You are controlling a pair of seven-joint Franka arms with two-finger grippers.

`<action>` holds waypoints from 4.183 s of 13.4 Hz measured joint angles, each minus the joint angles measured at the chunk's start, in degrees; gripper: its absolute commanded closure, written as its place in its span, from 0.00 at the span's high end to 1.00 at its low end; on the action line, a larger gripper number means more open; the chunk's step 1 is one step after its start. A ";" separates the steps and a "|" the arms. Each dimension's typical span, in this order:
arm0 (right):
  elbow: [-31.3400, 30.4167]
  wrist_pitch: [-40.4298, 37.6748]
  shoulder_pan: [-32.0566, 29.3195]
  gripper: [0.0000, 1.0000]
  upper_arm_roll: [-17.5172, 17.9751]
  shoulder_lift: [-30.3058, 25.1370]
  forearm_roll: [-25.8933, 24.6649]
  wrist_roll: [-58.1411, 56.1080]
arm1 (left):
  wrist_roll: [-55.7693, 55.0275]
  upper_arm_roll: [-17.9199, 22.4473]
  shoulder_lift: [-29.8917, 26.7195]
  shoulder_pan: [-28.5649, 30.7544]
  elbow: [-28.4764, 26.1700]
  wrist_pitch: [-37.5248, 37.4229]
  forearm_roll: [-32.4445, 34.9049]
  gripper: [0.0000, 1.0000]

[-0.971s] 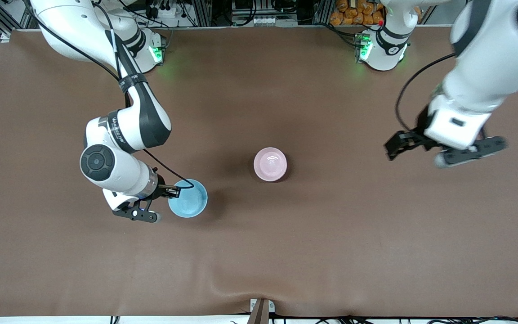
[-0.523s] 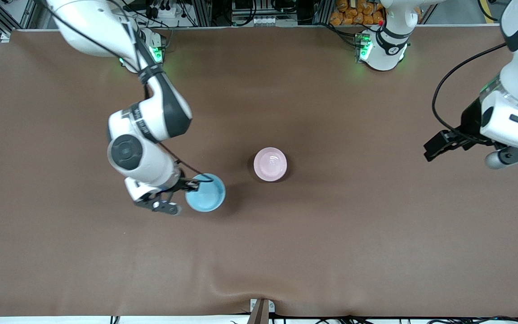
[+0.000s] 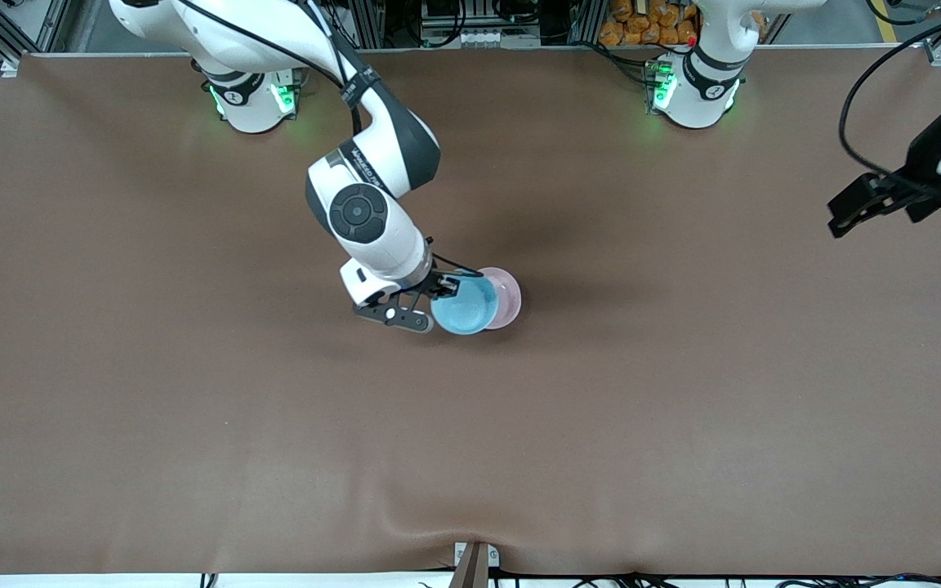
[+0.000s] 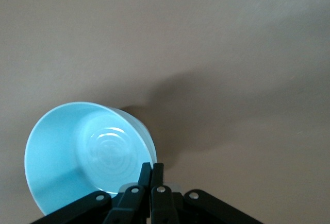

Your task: Stack pink and blue bowls on white bowl

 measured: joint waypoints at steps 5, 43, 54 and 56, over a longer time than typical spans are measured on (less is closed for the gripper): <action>-4.30 3.77 1.29 0.00 0.78 0.00 4.02 0.01 | 3.76 1.40 -1.64 0.50 0.00 -3.59 -0.20 1.00; -6.42 11.57 3.66 1.00 -0.93 1.66 6.64 -0.08 | 8.25 -1.75 -3.98 0.96 -5.03 2.10 -0.83 1.00; -5.22 -9.38 -18.12 1.00 -1.98 -9.57 2.63 -33.42 | 8.25 -3.53 -4.78 0.98 -4.95 2.25 -0.83 1.00; -5.09 -12.96 -22.75 1.00 -2.01 -13.18 -3.86 -37.93 | 8.25 -3.85 -4.90 0.95 -4.96 2.24 -0.83 1.00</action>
